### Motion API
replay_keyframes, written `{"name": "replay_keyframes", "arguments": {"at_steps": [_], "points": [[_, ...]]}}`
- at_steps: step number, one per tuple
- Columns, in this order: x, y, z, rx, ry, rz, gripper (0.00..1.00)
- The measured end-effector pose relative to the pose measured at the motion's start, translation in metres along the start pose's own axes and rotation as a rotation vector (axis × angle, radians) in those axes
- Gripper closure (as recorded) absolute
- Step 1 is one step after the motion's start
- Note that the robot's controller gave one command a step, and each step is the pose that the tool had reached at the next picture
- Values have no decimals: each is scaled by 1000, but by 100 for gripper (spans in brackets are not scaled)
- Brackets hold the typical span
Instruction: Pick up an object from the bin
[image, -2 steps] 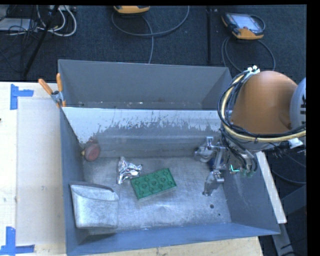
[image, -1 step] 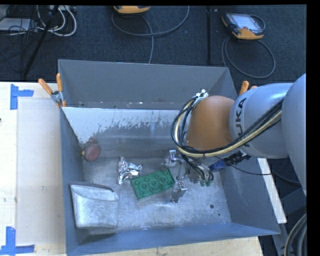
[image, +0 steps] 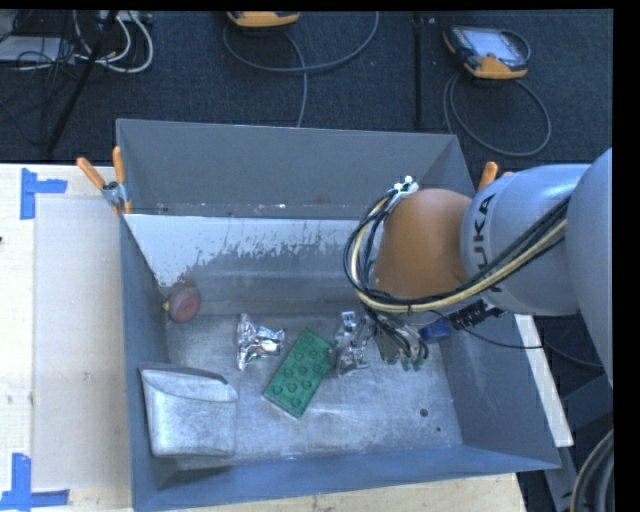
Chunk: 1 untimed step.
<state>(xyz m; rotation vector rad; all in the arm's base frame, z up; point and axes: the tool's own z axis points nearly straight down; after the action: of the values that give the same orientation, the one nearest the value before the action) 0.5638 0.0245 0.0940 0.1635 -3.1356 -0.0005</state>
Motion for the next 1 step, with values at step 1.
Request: {"name": "replay_keyframes", "arguments": {"at_steps": [1], "points": [[0, 0, 0, 0, 0, 0, 0]]}}
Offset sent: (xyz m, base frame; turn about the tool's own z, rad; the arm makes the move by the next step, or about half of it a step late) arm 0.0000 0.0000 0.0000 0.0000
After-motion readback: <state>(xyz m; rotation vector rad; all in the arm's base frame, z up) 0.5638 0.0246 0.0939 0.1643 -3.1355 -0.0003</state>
